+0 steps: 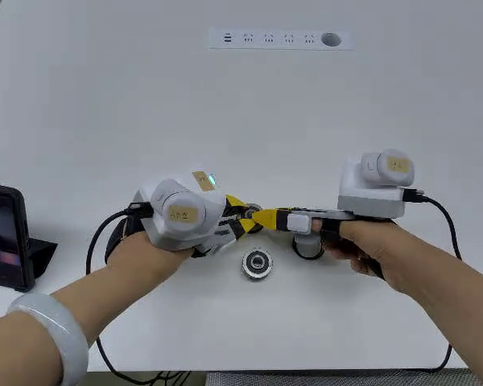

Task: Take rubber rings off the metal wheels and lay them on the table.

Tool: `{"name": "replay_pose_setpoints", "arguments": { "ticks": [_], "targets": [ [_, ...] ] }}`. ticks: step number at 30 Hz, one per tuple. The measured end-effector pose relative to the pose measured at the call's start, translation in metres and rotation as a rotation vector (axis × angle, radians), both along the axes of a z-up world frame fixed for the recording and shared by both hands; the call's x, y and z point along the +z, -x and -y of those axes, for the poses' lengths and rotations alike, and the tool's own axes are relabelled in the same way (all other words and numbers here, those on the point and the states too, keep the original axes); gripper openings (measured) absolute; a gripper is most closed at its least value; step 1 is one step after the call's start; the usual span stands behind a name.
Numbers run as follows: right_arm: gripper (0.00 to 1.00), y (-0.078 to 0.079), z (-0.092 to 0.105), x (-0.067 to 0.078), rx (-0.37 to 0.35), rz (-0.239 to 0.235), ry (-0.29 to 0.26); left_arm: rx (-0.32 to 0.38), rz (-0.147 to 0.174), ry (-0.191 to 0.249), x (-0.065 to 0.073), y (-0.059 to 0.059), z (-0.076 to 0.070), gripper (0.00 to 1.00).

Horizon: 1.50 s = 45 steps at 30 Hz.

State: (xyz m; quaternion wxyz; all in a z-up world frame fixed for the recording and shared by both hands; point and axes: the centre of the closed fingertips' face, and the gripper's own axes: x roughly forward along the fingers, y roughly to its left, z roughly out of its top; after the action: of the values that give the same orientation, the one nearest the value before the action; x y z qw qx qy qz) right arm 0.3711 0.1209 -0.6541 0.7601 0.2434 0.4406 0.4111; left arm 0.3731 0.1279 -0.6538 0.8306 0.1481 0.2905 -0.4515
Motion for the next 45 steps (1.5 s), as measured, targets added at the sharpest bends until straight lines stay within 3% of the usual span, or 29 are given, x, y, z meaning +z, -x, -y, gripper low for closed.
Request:
{"name": "replay_pose_setpoints", "arguments": {
  "ticks": [12, 25, 34, 45],
  "targets": [
    [0.2, 0.007, 0.0, 0.002, -0.028, -0.045, -0.041, 0.0, -0.001, 0.002, 0.0, 0.001, 0.0, 0.13],
    [0.19, 0.007, 0.002, 0.007, -0.034, -0.026, -0.051, 0.0, 0.0, 0.004, 0.0, 0.001, -0.001, 0.13],
    [0.28, -0.007, 0.0, 0.005, -0.043, 0.013, -0.035, 0.001, -0.001, 0.003, 0.0, 0.001, 0.0, 0.13],
    [0.28, -0.008, -0.008, 0.004, -0.018, 0.008, -0.032, 0.002, 0.001, 0.007, 0.0, 0.001, -0.001, 0.13]
  ]
}}
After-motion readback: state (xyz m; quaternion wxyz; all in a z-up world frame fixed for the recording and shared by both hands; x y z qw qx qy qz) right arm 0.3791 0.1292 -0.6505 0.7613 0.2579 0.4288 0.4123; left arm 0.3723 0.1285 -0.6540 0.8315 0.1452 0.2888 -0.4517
